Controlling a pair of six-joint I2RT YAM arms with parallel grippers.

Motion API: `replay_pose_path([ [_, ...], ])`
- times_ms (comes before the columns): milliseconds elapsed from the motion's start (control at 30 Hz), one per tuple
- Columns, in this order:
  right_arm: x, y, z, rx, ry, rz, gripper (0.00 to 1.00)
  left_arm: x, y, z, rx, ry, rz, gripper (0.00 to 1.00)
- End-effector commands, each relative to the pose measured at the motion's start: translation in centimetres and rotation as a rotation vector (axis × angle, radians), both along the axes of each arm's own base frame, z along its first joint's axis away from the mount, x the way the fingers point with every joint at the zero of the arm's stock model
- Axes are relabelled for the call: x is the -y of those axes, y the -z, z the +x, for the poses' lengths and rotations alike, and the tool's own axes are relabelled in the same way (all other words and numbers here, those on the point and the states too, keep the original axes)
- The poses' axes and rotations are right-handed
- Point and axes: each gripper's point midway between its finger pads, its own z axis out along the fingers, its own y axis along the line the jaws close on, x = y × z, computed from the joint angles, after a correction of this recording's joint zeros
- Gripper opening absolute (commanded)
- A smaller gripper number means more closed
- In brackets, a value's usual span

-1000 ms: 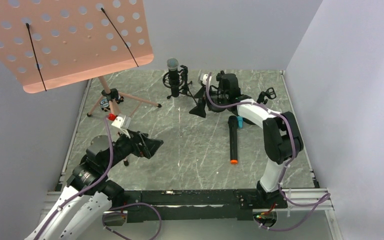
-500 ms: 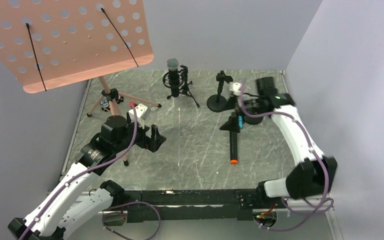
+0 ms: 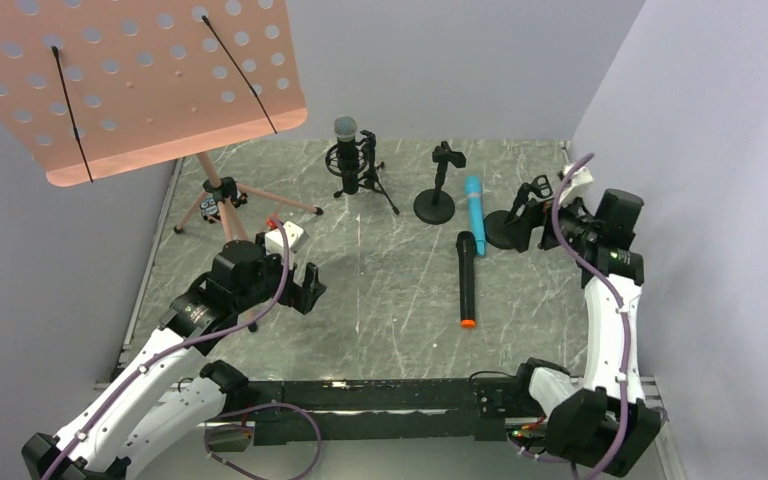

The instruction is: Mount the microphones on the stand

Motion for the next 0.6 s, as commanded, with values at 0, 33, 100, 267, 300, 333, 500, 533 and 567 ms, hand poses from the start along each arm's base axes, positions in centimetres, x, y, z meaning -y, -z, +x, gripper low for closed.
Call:
replay_pose_path([
  [0, 2.7, -0.8, 2.4, -0.008, 0.117, 0.139, 1.0, -0.2, -1.5, 0.5, 0.059, -0.005, -0.012, 0.99],
  [33, 2.4, -0.6, 2.5, -0.014, 0.076, 0.15, 1.0, -0.3, -1.5, 0.4, 0.06, -0.009, -0.01, 0.99],
  [100, 1.8, -0.6, 2.6, -0.005, -0.013, 0.142, 1.0, -0.3, -1.5, 0.4, 0.063, -0.007, -0.012, 0.99],
  [267, 0.2, -2.4, 3.0, 0.127, -0.188, 0.035, 1.0, -0.1, -1.5, 0.4, 0.063, 0.003, -0.019, 0.99],
  [300, -0.3, -3.2, 3.2, 0.171, -0.22, -0.002, 1.0, -0.1, -1.5, 0.5, 0.061, 0.003, -0.019, 0.99],
  [333, -0.8, -3.8, 3.5, 0.212, -0.251, -0.038, 1.0, -0.1, -1.4, 0.5, 0.057, 0.004, -0.019, 0.99],
  [500, -4.2, -4.6, 6.0, 0.366, -0.434, -0.233, 1.0, -0.1, -1.3, 0.8, 0.043, 0.005, -0.027, 0.99],
  [533, -4.7, -4.5, 7.0, 0.388, -0.455, -0.272, 1.0, -0.1, -1.3, 0.8, 0.042, 0.006, -0.031, 0.99],
  [567, -5.0, -4.3, 8.0, 0.399, -0.463, -0.294, 1.0, -0.1, -1.3, 0.8, 0.041, 0.007, -0.033, 0.99],
])
